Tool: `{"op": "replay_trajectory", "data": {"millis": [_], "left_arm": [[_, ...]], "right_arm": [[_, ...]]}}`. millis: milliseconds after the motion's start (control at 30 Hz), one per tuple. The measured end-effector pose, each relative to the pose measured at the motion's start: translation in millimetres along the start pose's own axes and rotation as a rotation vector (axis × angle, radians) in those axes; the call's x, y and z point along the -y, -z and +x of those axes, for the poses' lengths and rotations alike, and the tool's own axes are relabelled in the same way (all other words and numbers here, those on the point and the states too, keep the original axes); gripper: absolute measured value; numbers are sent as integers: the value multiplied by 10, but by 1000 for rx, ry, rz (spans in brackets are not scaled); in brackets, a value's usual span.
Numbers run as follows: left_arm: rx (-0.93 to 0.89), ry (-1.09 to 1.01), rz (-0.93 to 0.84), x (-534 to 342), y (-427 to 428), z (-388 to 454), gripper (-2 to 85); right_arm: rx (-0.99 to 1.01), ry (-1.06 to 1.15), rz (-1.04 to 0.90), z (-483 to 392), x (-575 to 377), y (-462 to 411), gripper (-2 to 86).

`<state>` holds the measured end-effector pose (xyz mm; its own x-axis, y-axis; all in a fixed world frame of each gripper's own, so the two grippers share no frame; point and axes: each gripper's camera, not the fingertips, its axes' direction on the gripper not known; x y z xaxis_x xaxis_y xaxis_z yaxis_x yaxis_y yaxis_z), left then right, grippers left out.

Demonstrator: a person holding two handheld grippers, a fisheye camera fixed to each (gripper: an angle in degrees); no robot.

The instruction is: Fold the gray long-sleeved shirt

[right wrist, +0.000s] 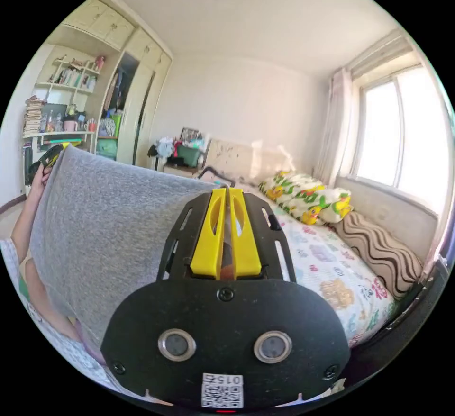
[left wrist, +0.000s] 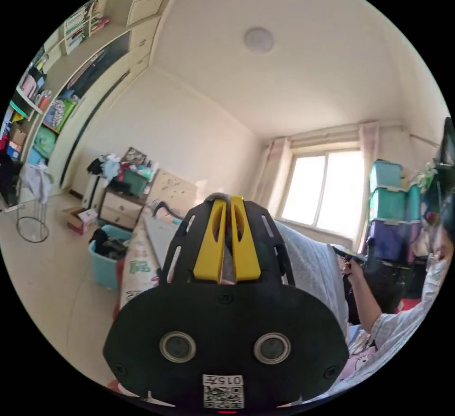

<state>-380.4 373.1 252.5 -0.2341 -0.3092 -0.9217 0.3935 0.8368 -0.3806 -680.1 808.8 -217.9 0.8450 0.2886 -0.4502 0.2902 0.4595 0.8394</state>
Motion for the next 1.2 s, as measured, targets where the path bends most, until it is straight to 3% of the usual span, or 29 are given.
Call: {"op": "replay_trajectory", "data": {"millis": [100,167,267,433,567,767,1000,1100,1200], "left_arm": [[178,53,-286,-377,-620,-657,9],[37,73,-546,-755,-949,-923,67],[-254,-100,-670,-1067,-870,-610,102],[-449,-440,-729,-1261,-491,450,107],[-441,-705,-825,-1668,-671,1237,110],[-400,-791,-1068,-2369,-1306,1502,92],[-508,-698,-1084,-2266,-1354,1431,26],[-506,-644,-964,-1840,-1370,1259,16],[-302,-581,-741,-995,-1812,960,16]], "right_arm": [[-74,-19,-227,-299,-64,-1182,11],[-94,25,-318,-444,-251,-1502,37],[176,171,-269,-663,-599,-1255,73],[642,283,-260,-674,-1122,-433,111],[650,415,-303,-706,-1305,-244,129],[613,562,-378,-866,-1250,-464,133],[744,548,-370,-621,-821,-583,52],[706,459,-213,-374,-246,-493,46],[505,299,-84,-223,972,-837,46]]}}
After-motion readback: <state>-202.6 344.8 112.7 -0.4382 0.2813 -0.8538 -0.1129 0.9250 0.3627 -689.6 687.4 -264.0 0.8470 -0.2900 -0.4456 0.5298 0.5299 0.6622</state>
